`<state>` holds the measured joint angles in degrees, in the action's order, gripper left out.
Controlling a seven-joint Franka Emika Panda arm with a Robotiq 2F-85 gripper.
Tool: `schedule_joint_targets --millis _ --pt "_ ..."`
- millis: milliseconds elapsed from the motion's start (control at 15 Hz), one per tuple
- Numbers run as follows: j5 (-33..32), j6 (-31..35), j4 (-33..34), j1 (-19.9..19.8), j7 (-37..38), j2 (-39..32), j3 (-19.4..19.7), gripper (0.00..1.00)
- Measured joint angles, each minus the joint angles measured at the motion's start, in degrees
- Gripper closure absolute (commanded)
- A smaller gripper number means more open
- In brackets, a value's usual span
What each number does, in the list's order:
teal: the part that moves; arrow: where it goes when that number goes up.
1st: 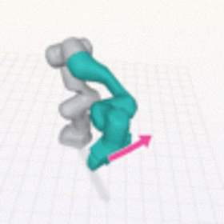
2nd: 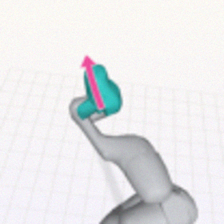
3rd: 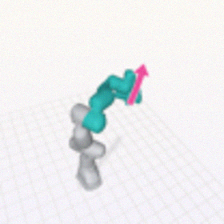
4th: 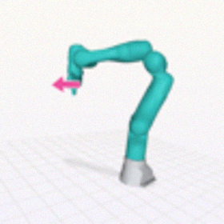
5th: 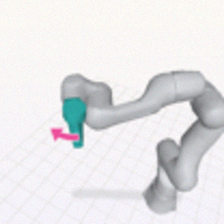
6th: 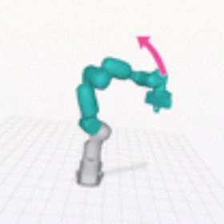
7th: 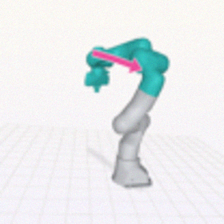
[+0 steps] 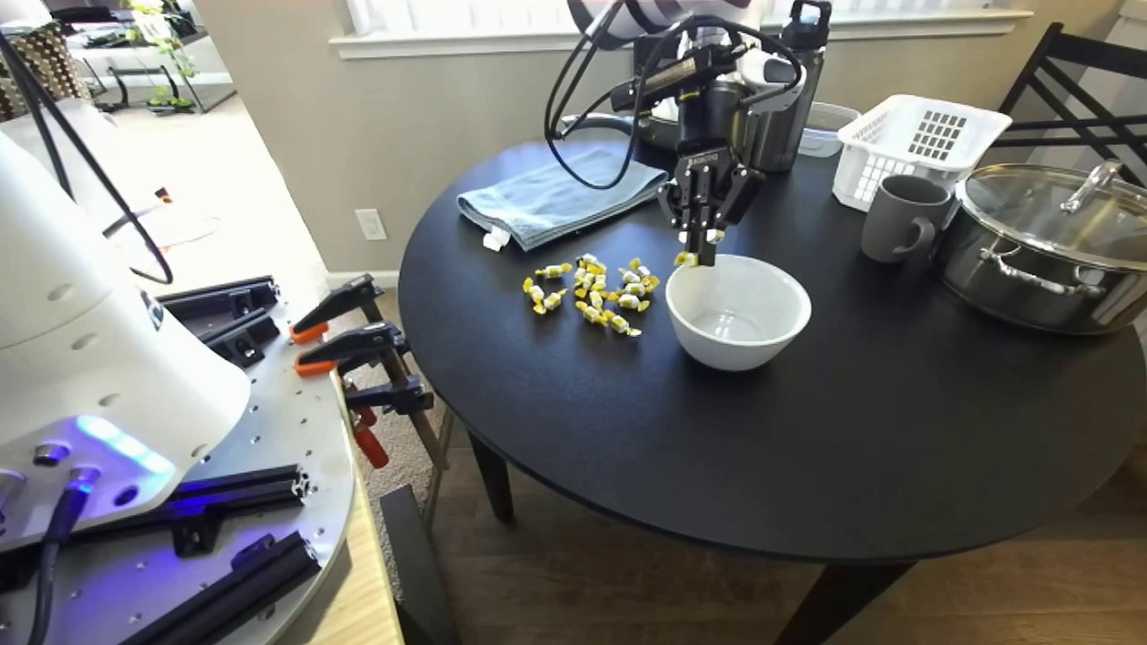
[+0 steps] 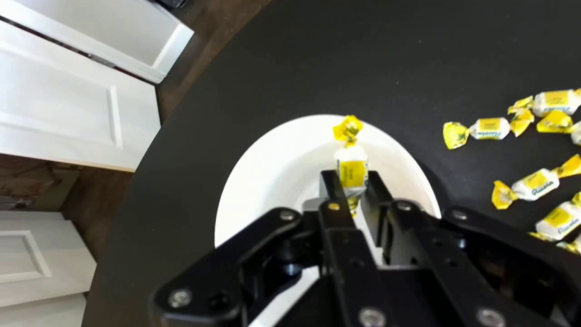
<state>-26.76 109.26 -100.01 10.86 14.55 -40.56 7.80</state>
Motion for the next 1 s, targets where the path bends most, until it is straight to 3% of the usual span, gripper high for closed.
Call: schedule_joint_targets --millis 67,133,200,800,1000 --pt "-1.5 1.3 0.0 0.3 1.5 -0.1 0.0 0.96" --pt "-3.1 2.6 0.0 0.7 3.1 -0.2 0.1 0.59" --pt "-4.5 3.8 0.0 1.1 4.6 -0.3 0.2 0.58" --pt "-8.5 5.0 0.2 2.9 7.6 -0.1 0.0 0.03" --pt "-7.1 10.4 -0.1 1.6 6.8 2.2 -2.3 0.0"
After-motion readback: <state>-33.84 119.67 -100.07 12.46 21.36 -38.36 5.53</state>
